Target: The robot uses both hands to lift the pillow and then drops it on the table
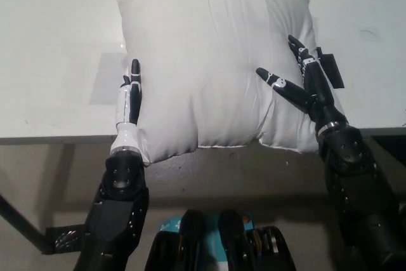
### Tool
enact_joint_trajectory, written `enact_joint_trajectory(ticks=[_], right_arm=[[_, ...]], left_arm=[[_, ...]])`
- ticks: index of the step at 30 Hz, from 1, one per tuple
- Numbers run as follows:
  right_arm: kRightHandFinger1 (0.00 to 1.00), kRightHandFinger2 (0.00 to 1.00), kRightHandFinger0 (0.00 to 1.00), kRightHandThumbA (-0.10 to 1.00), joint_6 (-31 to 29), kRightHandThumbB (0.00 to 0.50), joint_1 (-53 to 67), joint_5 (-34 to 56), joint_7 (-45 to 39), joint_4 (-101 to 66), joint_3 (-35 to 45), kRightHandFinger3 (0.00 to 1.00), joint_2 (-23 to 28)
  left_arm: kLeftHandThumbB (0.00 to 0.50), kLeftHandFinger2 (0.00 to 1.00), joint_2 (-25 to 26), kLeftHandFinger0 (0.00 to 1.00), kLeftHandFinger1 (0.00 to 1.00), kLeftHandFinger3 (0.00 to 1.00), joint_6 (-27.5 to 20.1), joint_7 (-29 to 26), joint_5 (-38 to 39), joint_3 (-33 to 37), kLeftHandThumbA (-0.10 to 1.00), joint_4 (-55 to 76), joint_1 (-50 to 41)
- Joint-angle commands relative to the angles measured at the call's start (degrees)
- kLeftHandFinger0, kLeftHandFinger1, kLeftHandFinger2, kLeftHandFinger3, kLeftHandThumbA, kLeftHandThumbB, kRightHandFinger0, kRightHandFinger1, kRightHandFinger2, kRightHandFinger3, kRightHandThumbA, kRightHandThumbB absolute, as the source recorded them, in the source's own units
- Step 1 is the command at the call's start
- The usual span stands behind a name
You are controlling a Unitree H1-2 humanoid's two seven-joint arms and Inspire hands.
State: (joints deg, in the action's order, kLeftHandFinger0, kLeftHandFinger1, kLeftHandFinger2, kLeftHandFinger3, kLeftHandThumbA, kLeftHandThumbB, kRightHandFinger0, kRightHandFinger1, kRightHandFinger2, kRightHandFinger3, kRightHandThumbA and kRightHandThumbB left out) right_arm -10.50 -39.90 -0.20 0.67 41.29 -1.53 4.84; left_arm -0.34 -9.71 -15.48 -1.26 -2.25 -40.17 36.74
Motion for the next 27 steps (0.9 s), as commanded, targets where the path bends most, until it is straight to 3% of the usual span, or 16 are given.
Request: enact_joint_trajectory(ticks=[1,3,4,5,9,10,11,13,14,17,19,22,27], right_arm=[[1.0,1.0,1.0,1.0,2.4,0.34,4.6,0.2,-2.1,-6.1,0.0,1.0,0.9],[1.0,1.0,1.0,1.0,3.1,0.346,5.4,-0.1,-1.9,-8.5,-0.2,1.0,1.3],[1.0,1.0,1.0,1.0,5.1,0.29,8.8,0.3,-2.8,-17.7,0.6,1.0,3.8],[1.0,1.0,1.0,1.0,5.4,0.289,9.7,0.7,-2.8,-20.1,1.0,1.0,4.4],[1.0,1.0,1.0,1.0,7.4,0.273,14.3,-0.4,-2.4,-32.4,2.5,1.0,8.1],[1.0,1.0,1.0,1.0,5.8,0.24,15.6,-0.2,-2.7,-35.1,3.1,1.0,9.4],[1.0,1.0,1.0,1.0,5.5,0.238,16.6,-0.1,-2.9,-36.8,3.5,1.0,10.3],[1.0,1.0,1.0,1.0,5.5,0.26,18.7,-0.6,-2.8,-40.6,4.1,1.0,11.8],[1.0,1.0,1.0,1.0,5.2,0.295,21.7,0.7,-3.1,-45.6,5.6,1.0,13.2],[1.0,1.0,1.0,1.0,4.5,0.342,29.8,0.5,-2.7,-54.5,8.4,1.0,15.4],[1.0,1.0,1.0,1.0,3.3,0.332,33.7,1.1,-2.9,-57.1,9.6,1.0,16.4],[1.0,1.0,1.0,1.0,-1.4,0.27,40.2,3.4,-3.6,-57.7,11.2,1.0,17.2],[1.0,1.0,1.0,1.0,-6.4,0.296,48.9,6.4,-4.1,-55.3,12.9,1.0,15.7]], left_arm=[[0.195,1.0,-1.3,1.0,1.0,1.0,2.2,5.0,1.8,1.1,1.0,5.5,-1.7],[0.197,1.0,-0.9,1.0,1.0,1.0,2.8,5.4,1.5,1.3,1.0,7.2,-2.4],[0.186,1.0,0.6,1.0,1.0,1.0,3.0,6.1,0.9,1.8,1.0,12.3,-4.8],[0.168,1.0,1.2,1.0,1.0,1.0,2.8,6.7,0.8,1.9,1.0,13.9,-5.4],[0.191,1.0,3.4,1.0,1.0,1.0,5.1,8.0,-0.5,2.9,1.0,24.9,-10.1],[0.198,1.0,4.1,1.0,1.0,1.0,5.8,8.6,-0.7,3.3,1.0,27.8,-11.3],[0.217,1.0,4.6,1.0,1.0,1.0,6.0,8.7,-0.9,3.4,1.0,29.4,-12.0],[0.207,1.0,5.1,1.0,1.0,1.0,6.0,8.9,-0.5,3.3,1.0,32.5,-13.4],[0.234,1.0,6.0,1.0,1.0,1.0,6.5,9.3,-0.7,3.3,1.0,36.8,-15.3],[0.253,1.0,7.8,1.0,1.0,1.0,4.6,9.7,-1.2,3.0,1.0,44.3,-20.7],[0.236,1.0,8.0,1.0,1.0,1.0,3.8,9.4,-1.5,2.8,1.0,47.2,-23.7],[0.208,1.0,8.0,1.0,1.0,1.0,2.2,8.6,-2.6,2.2,1.0,50.8,-28.8],[0.171,1.0,7.1,1.0,1.0,1.0,-2.1,7.7,-2.9,1.6,1.0,50.8,-36.1]])
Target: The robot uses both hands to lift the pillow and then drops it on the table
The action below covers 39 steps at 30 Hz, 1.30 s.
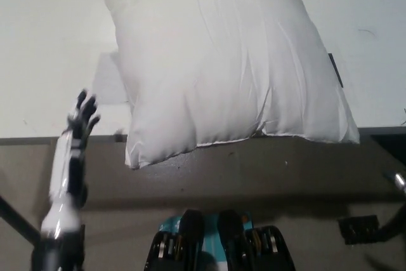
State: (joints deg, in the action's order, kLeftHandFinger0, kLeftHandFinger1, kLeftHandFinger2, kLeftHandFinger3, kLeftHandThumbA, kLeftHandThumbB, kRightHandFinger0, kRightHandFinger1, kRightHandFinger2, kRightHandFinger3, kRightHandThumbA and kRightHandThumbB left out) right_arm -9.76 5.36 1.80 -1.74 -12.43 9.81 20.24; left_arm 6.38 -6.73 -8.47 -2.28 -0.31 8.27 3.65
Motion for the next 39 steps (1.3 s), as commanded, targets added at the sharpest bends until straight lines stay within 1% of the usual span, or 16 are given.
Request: enact_joint_trajectory(ticks=[1,2,5,6,8,10,11,13,16,20,24,25,27,32,35,39], right_arm=[[1.0,1.0,1.0,1.0,-10.5,0.322,6.0,3.8,-1.9,2.2,1.3,1.0,-0.3],[1.0,1.0,1.0,1.0,-10.9,0.325,6.0,3.8,-2.0,2.6,1.3,1.0,-0.3],[1.0,1.0,1.0,1.0,-14.3,0.295,10.5,2.4,-3.3,7.8,-0.8,1.0,-1.2],[1.0,1.0,1.0,1.0,-14.6,0.295,10.5,2.9,-3.3,9.1,-0.8,1.0,-1.6],[1.0,1.0,1.0,1.0,-15.5,0.275,10.3,2.8,-3.1,11.8,-0.8,1.0,-2.0],[1.0,1.0,1.0,1.0,-17.2,0.138,10.4,2.7,-3.0,19.7,-1.1,1.0,-3.6],[1.0,1.0,1.0,1.0,-17.2,0.134,10.3,2.3,-2.9,20.9,-1.0,1.0,-3.8],[1.0,1.0,1.0,1.0,-17.2,0.206,10.3,3.9,-3.9,23.6,-1.2,1.0,-4.7],[1.0,1.0,1.0,1.0,-17.1,0.252,9.5,3.8,-3.8,24.7,-1.6,1.0,-5.1],[1.0,1.0,1.0,1.0,-17.2,0.189,9.6,3.6,-4.1,24.4,-1.1,1.0,-5.1],[1.0,1.0,1.0,1.0,-16.9,0.216,8.4,3.8,-4.0,25.2,-0.7,1.0,-4.8],[1.0,1.0,1.0,1.0,-16.7,0.224,8.2,3.7,-3.9,25.2,-0.6,1.0,-4.7],[1.0,1.0,1.0,1.0,-16.3,0.239,8.0,3.8,-4.0,25.1,-0.6,1.0,-4.7],[1.0,1.0,1.0,1.0,-17.1,0.182,7.4,2.8,-4.1,25.5,-0.8,1.0,-4.3],[1.0,1.0,1.0,1.0,-17.1,0.188,6.6,1.3,-3.7,26.0,-0.8,1.0,-3.6],[1.0,1.0,1.0,1.0,-16.5,0.214,5.6,1.5,-3.8,25.7,-0.8,1.0,-3.1]], left_arm=[[0.135,1.0,-0.1,1.0,1.0,1.0,-7.7,-0.1,-2.6,-0.7,1.0,0.5,-5.9],[0.132,1.0,-0.2,1.0,1.0,1.0,-8.0,-0.3,-2.7,-0.7,1.0,0.3,-6.2],[0.133,1.0,-1.8,1.0,1.0,1.0,-19.8,-3.7,-5.1,-1.7,1.0,-9.9,-9.2],[0.171,1.0,-1.8,1.0,1.0,1.0,-19.6,-3.7,-5.1,-1.7,1.0,-11.2,-9.3],[0.164,1.0,-1.4,1.0,1.0,1.0,-20.2,-3.5,-4.8,-1.4,1.0,-14.1,-8.5],[0.193,1.0,-0.7,1.0,1.0,1.0,-20.2,-1.5,-3.3,-0.8,1.0,-17.9,-8.9],[0.194,1.0,-0.7,1.0,1.0,1.0,-20.2,-0.9,-2.7,-0.7,1.0,-18.7,-8.7],[0.175,1.0,-0.8,1.0,1.0,1.0,-20.2,-0.8,-2.4,-1.0,1.0,-19.7,-9.0],[0.155,1.0,-0.3,1.0,1.0,1.0,-20.2,-0.6,-1.4,-1.4,1.0,-20.2,-9.9],[0.085,1.0,-0.4,1.0,1.0,1.0,-20.2,-0.8,-0.7,-2.1,1.0,-20.8,-9.8],[0.083,1.0,-0.5,1.0,1.0,1.0,-20.2,-1.2,-0.7,-2.8,1.0,-22.1,-8.1],[0.087,1.0,-0.5,1.0,1.0,1.0,-20.2,-1.3,-0.8,-3.0,1.0,-22.4,-7.7],[0.179,1.0,-0.7,1.0,1.0,1.0,-20.2,-1.0,0.5,-3.9,1.0,-22.9,-7.1],[0.181,1.0,-0.6,1.0,1.0,1.0,-20.2,0.0,1.9,-5.1,1.0,-23.2,-5.9],[0.186,1.0,0.1,1.0,1.0,1.0,-20.2,-1.0,-1.2,-4.5,1.0,-23.3,-5.4],[0.252,1.0,1.6,1.0,1.0,1.0,-20.2,-2.9,-4.3,-2.5,1.0,-23.7,-4.4]])
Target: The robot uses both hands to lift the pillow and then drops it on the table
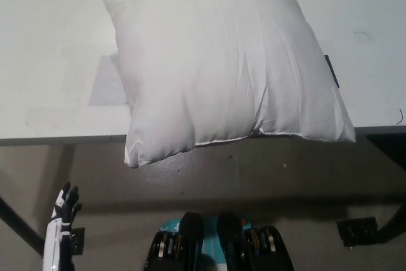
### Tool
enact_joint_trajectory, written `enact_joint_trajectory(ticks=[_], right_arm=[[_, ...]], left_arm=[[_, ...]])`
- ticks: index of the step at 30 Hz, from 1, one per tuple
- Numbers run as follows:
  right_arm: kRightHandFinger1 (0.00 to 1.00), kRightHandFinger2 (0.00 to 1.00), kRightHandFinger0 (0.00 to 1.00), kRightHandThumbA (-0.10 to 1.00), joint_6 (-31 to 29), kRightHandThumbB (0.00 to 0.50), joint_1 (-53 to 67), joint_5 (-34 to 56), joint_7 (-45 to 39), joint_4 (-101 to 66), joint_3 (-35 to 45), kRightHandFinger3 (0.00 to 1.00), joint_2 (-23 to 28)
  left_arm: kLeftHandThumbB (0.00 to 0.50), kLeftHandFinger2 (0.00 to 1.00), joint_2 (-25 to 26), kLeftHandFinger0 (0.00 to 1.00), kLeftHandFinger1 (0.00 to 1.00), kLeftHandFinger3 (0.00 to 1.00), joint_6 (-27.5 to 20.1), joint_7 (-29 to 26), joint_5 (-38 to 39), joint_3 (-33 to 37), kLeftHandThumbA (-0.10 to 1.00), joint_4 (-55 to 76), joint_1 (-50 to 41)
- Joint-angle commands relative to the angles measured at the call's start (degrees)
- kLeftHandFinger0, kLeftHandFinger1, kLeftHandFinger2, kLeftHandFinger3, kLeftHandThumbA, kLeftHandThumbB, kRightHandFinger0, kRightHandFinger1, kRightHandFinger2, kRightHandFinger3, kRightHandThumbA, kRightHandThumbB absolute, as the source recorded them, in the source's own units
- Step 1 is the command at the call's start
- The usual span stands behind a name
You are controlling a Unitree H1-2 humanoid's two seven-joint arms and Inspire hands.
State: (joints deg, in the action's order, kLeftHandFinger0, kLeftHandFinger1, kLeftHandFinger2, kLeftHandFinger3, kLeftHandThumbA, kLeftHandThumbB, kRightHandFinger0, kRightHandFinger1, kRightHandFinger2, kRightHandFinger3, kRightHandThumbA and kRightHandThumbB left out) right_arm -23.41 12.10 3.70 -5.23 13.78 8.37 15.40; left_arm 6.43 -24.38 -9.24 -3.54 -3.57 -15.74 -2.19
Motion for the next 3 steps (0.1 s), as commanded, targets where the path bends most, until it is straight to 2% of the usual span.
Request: enact_joint_trajectory(ticks=[1,3], right_arm=[[1.0,1.0,1.0,1.0,-2.7,0.217,-1.1,-0.5,-0.2,-0.6,0.6,1.0,1.7],[1.0,1.0,1.0,1.0,-2.7,0.217,-1.2,-0.5,-0.2,-0.6,0.5,1.0,1.8]], left_arm=[[0.25,1.0,1.8,1.0,1.0,1.0,-2.5,-1.9,-2.9,1.2,1.0,0.2,1.6],[0.25,1.0,1.8,1.0,1.0,1.0,-2.5,-2.0,-3.0,1.3,1.0,0.1,1.7]])
